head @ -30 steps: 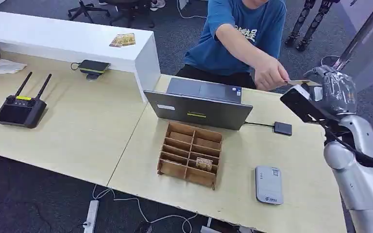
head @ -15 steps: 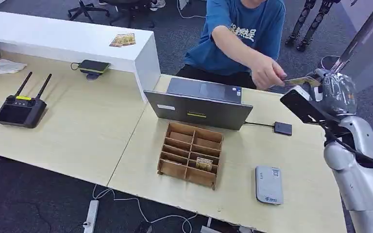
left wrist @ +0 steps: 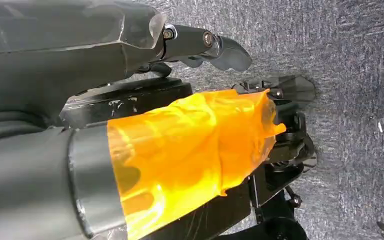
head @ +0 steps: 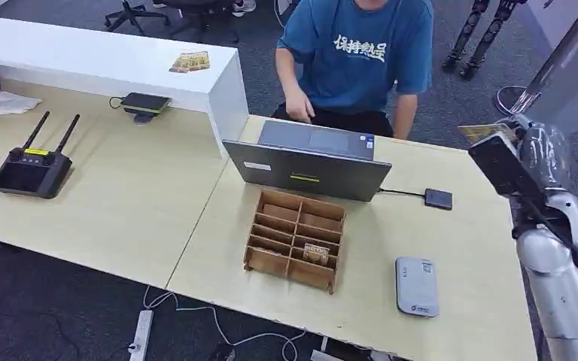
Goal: Pass the card to the sensor for recognition and then transmit it.
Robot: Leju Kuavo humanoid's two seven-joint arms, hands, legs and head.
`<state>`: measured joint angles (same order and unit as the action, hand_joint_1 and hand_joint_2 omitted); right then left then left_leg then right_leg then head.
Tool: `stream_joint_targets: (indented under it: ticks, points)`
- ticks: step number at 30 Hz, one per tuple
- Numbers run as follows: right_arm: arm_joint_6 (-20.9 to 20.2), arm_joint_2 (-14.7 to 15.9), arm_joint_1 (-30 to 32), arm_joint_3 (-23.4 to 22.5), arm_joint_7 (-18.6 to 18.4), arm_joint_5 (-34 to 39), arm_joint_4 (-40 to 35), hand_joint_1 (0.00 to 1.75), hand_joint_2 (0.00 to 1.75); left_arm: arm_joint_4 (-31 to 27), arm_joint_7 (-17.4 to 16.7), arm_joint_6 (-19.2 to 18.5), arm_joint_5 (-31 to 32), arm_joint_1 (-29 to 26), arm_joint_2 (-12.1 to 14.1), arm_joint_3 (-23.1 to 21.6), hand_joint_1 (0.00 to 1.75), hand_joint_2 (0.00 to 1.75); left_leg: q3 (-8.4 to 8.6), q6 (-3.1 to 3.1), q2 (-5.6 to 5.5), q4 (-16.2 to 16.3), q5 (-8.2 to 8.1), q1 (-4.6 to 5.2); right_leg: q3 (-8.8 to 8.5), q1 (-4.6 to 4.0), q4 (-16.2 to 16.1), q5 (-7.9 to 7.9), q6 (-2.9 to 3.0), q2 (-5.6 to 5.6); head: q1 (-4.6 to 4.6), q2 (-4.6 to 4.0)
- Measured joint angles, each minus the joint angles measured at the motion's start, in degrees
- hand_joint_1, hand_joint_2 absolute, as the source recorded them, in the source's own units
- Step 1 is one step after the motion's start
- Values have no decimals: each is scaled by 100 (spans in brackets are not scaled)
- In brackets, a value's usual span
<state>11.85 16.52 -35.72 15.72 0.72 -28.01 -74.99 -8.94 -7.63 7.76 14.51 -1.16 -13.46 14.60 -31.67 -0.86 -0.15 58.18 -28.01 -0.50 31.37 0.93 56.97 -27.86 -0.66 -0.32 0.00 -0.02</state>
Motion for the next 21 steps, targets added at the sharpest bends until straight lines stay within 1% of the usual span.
stream_joint_targets:
  ticks: [7,13,19,21]
  points:
    - [-546,181,355,-505,203,1137,-105,175,175,0,22,26,-94,-4,0,0,0,0,-3,0,-3,1,0,0,1,0,-1,0,0,-2,0,0]
    - [-846,363,842,-866,302,1716,-207,175,175,0,52,57,-157,-8,-9,11,0,0,-5,1,-6,1,-1,0,2,0,-2,0,0,-3,0,0]
    - [-918,477,1462,-1142,385,1990,-433,175,175,0,63,74,-208,-9,-26,74,0,0,-7,1,-6,0,-1,0,4,0,-1,0,0,-3,0,0]
    - [-936,511,1683,-1220,404,2032,-535,175,175,0,63,142,-229,-7,-50,107,0,0,-6,3,-6,0,-3,1,6,0,-2,-1,0,-3,0,0]
